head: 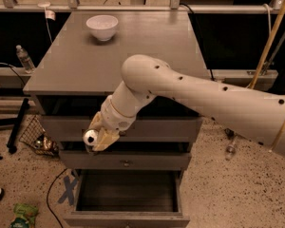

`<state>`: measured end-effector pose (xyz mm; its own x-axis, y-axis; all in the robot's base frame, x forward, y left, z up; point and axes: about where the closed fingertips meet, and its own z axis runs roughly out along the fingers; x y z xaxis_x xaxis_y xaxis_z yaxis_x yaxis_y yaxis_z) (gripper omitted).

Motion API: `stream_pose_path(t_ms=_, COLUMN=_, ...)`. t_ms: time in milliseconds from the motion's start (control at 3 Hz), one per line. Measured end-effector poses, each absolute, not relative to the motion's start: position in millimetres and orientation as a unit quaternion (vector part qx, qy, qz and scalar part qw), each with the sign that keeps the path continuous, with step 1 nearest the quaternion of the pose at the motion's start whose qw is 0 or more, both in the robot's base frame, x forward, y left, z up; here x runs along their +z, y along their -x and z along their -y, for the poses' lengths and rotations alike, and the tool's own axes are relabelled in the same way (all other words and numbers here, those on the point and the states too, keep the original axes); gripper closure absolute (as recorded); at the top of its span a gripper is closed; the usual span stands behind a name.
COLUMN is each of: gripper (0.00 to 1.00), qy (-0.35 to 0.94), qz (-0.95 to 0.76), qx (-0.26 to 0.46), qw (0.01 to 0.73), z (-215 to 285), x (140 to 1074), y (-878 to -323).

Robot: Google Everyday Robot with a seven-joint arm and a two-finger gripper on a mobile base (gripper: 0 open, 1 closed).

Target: Pick redbull can from bottom drawer and place on counter

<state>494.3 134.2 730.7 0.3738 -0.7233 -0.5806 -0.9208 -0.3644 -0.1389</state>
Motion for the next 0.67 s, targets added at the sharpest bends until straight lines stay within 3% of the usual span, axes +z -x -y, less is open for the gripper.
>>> stream_pose_path(t_ms=667, gripper=1.0, qy=0.821, qz=-0.493, qx=0.204, qw=0.204, z=-158.9, x=771.5, y=-486.6)
